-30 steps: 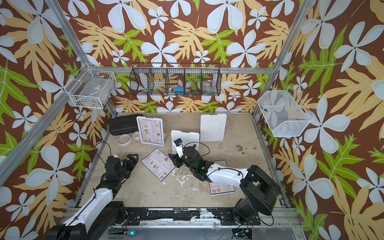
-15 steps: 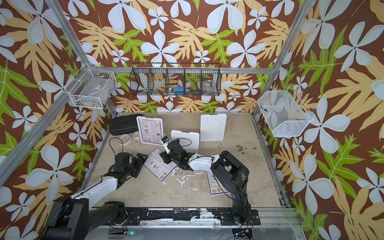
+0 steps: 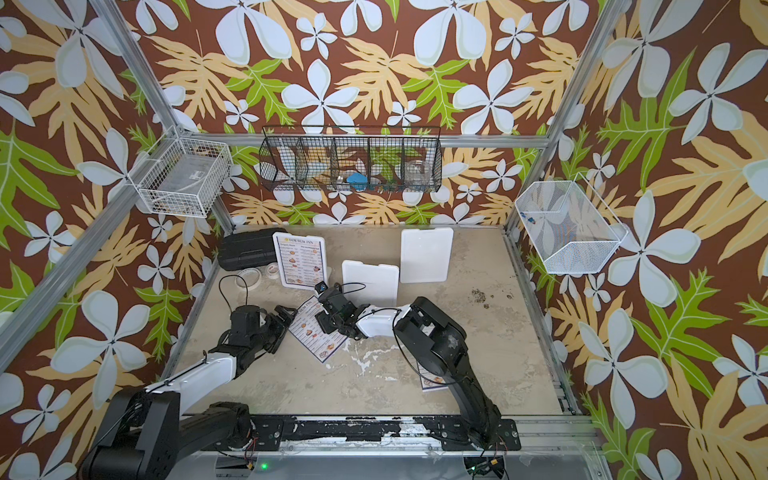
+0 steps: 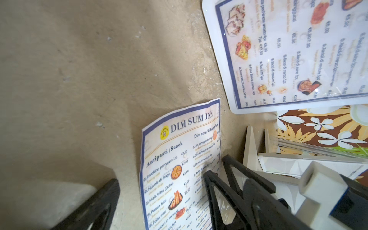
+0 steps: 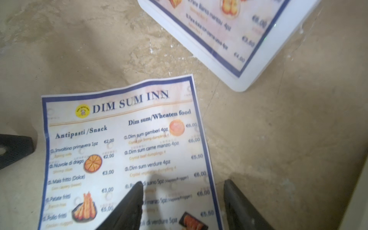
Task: Insert the menus into the narrow rack
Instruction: Pick up the menu from the center of the board.
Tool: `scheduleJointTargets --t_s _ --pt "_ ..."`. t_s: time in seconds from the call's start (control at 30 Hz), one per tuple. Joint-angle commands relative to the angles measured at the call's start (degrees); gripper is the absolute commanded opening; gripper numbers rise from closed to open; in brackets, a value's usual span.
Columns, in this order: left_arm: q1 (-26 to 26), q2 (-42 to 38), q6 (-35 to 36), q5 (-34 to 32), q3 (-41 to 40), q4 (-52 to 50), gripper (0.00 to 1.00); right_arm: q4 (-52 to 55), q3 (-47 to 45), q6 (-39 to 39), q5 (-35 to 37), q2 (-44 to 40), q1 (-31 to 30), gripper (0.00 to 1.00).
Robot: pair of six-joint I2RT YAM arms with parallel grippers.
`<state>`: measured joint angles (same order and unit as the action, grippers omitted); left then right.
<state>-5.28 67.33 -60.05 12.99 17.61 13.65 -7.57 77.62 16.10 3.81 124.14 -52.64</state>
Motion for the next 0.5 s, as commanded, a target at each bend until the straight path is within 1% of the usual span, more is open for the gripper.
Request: scheduleJointTargets --t_s 0.0,0.2,0.4,0.47 --pt "-0.17 1.29 -0.59 1.20 -0.36 0.04 1.00 1.10 -0.32 1.11 -1.76 0.80 -0.09 0.65" --pt "-0.25 2.19 -0.59 0.51 -0.47 0.93 1.00 0.53 -1.13 1.85 -4.48 1.73 -0.53 0.63" --pt "-0.33 4.34 -0.05 0.63 -0.14 2.61 1.00 -2.46 -3.21 2.04 -10.53 0.59 -1.23 0.61" --pt "-0.34 5.37 0.49 0.33 0.30 2.70 1.00 -2.96 -3.84 2.15 -11.37 0.08 -1.39 0.60"
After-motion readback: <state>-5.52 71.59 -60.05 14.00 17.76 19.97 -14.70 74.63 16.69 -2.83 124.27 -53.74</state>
